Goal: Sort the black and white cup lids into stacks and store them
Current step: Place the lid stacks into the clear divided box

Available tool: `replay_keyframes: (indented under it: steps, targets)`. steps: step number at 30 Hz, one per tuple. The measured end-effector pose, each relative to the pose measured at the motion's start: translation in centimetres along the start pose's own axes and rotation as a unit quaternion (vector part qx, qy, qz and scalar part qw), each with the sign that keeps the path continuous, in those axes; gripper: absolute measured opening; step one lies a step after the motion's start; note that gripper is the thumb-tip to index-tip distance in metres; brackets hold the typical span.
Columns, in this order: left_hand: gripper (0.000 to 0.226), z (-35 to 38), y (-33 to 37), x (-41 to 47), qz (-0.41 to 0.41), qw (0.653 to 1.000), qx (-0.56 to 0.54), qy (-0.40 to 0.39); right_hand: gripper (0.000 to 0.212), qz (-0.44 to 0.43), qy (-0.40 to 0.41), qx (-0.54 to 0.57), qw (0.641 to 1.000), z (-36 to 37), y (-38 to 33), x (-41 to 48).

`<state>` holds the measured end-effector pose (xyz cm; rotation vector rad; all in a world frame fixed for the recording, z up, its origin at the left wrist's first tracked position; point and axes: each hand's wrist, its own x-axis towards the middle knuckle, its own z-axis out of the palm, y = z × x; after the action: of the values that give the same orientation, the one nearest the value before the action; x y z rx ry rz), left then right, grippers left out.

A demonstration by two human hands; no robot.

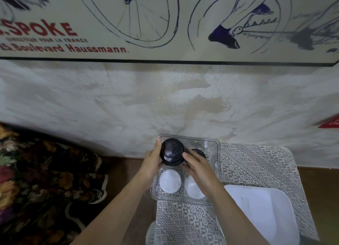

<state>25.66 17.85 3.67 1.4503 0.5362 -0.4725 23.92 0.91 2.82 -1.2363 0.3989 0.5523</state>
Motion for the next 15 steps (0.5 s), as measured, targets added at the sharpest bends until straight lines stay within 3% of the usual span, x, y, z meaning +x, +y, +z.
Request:
replay_keyframes:
  steps: [6,12,15]
  targets:
    - [0.034,-0.4,-1.1,1.0,0.052,0.998,0.037,-0.011,0.022,-0.033,0.039,-0.079,0.996,0.2,0.5,0.9]
    - [0.027,0.3,-1.8,1.4,0.105,0.991,0.082,0.008,0.034,-0.048,0.112,-0.169,0.978,0.2,1.1,1.7]
    - [0.025,0.5,-1.8,1.5,0.103,0.992,0.072,0.022,0.051,-0.046,0.103,-0.182,0.977,0.1,0.8,1.6]
